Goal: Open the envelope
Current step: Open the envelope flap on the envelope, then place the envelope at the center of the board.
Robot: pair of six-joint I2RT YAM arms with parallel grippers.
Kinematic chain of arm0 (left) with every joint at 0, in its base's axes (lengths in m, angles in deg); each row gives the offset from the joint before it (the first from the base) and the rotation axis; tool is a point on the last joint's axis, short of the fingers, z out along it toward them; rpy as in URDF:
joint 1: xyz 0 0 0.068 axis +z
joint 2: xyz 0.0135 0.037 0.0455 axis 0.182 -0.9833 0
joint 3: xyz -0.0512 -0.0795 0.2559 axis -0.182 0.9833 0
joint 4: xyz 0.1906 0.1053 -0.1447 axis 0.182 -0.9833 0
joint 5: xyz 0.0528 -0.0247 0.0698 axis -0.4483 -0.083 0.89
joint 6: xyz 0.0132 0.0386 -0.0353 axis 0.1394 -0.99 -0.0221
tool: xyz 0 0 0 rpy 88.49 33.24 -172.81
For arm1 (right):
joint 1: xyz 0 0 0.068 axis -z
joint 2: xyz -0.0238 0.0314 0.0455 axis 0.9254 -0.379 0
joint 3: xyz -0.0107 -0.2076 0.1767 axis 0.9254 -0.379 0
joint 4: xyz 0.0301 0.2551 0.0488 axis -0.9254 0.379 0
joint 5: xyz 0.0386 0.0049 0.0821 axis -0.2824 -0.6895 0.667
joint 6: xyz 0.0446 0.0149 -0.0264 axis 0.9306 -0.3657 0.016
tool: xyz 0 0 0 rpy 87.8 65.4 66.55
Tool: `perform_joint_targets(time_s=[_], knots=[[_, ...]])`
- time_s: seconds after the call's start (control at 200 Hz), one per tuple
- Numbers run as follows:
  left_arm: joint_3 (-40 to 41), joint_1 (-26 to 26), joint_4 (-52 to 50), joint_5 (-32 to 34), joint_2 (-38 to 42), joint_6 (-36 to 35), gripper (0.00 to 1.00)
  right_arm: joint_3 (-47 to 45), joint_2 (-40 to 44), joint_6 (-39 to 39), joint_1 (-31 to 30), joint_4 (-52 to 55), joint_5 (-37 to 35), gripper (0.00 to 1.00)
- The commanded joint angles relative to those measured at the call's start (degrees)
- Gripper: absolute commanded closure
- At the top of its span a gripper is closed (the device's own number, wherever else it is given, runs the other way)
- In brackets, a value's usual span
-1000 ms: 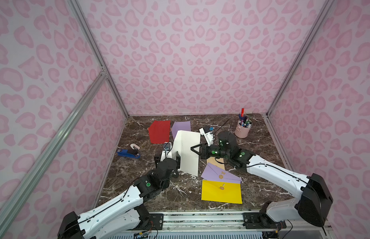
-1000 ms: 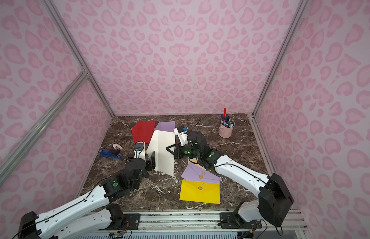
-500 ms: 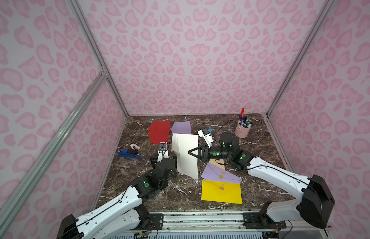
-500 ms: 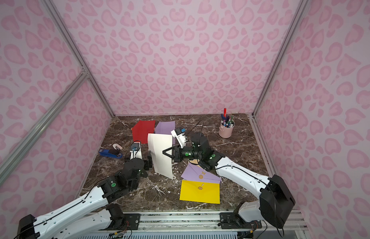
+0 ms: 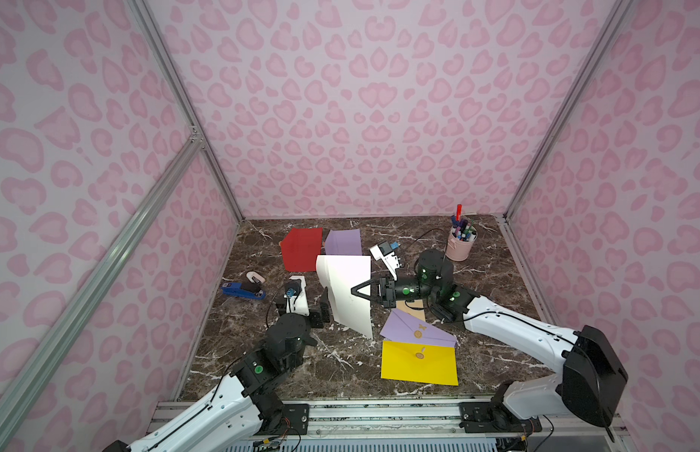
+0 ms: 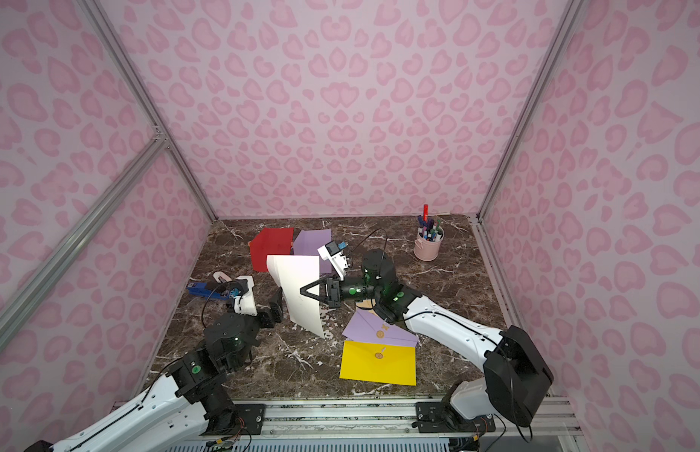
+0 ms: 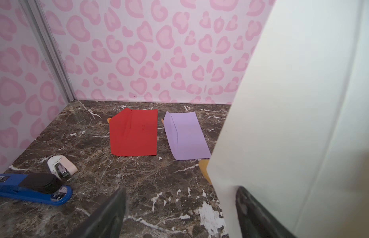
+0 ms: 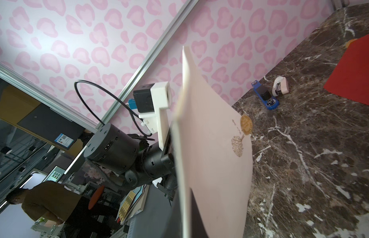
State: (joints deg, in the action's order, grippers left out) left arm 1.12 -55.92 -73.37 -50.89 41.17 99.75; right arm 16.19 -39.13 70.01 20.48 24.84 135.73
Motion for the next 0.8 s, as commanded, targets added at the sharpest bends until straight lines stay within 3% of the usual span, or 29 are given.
perform_joint_targets(time_s=[0.0, 0.14, 0.33, 0.56, 0.795], knots=[[0.6, 0.3, 4.9, -4.6, 1.2, -2.1, 0.15, 0.0, -0.5, 2.2, -0.1, -4.7, 3.5, 1.00], [-0.1, 0.3, 3.0, -1.5, 0.9, -1.3, 0.15, 0.2, -0.7, 2.0, 0.2, -4.3, 3.4, 1.00], [-0.5, 0.4, 1.3, 0.7, 1.5, -0.8, 0.15, 2.1, -0.5, -3.5, 2.4, 5.2, -0.6, 1.00], [0.0, 0.3, 0.9, 0.5, 5.1, -0.8, 0.16, 7.0, -2.9, -11.9, 9.6, 17.8, -4.5, 1.00], [0.2, 0.4, 0.5, 0.8, 6.2, -0.7, 0.16, 13.4, -10.3, -17.9, 18.1, 23.0, -3.0, 1.00]])
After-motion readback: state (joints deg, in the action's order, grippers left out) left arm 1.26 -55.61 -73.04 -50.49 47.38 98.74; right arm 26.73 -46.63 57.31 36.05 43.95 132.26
